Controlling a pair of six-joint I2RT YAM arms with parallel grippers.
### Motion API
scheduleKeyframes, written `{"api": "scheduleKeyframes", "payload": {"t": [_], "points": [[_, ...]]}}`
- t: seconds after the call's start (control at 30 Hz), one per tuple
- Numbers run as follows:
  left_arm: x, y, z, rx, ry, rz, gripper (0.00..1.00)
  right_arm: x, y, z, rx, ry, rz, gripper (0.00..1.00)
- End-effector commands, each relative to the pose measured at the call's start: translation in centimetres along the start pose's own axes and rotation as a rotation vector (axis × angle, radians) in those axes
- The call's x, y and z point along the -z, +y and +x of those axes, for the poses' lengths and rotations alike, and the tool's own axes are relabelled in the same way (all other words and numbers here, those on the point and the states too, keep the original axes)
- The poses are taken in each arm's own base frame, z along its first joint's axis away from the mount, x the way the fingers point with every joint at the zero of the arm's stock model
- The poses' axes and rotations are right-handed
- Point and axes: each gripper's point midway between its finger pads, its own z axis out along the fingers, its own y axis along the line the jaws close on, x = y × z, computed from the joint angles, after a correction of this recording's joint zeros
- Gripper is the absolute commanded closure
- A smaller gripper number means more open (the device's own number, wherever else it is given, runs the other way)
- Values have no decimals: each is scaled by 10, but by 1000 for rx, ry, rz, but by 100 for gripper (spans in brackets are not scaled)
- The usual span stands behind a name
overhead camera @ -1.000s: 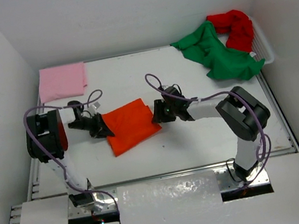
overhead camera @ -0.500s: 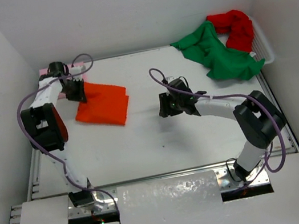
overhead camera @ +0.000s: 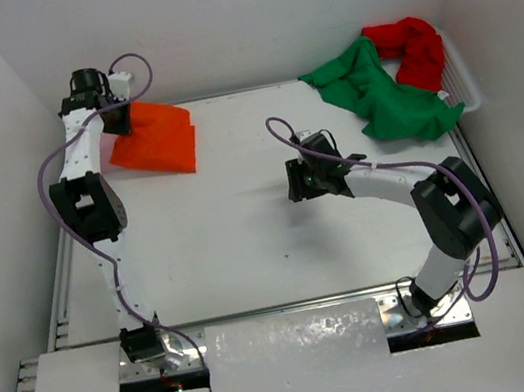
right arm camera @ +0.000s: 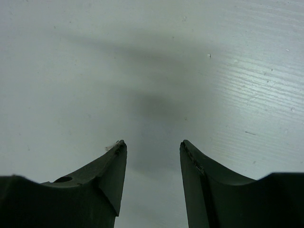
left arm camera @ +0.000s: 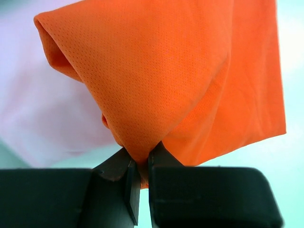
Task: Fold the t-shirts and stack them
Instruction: Put the neatly folded tshirt into the corner of the board with the left arm
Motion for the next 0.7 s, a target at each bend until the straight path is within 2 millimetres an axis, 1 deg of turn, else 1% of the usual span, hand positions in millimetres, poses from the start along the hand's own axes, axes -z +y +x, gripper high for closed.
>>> {"api": "scheduleKeyframes", "payload": {"t": [0.0, 0.07, 0.17, 0.23, 0.27, 0.33, 0.47, 0.5, 0.53, 0.67], "points": [[37, 25, -55, -57, -164, -155, 100, 5, 2, -20, 14, -49, 3, 53], [46, 31, -66, -72, -202, -188, 100, 3, 2, -18, 14, -39, 4, 53], [53, 42, -73, -91, -226, -224, 100, 2, 1, -18, 19, -30, 11, 53], [56, 50, -74, -88, -234, -235, 100, 1, 0, -16, 23, -23, 17, 53], [61, 53, -79, -83, -259, -226, 100, 2, 0, -16, 26, -20, 15, 53], [66, 59, -81, -67, -286, -202, 100, 1, -2, -13, 27, -11, 26, 53], [79, 64, -86, -59, -336, -170, 100, 0, -5, -9, 30, 7, 35, 53], [83, 70, -85, -48, -348, -165, 100, -1, -5, -9, 30, 10, 36, 53], [84, 68, -87, -47, -362, -141, 100, -2, -4, -9, 33, 10, 34, 53], [78, 79, -75, -29, -347, -129, 100, -5, -3, -11, 40, 20, 34, 53]]}}
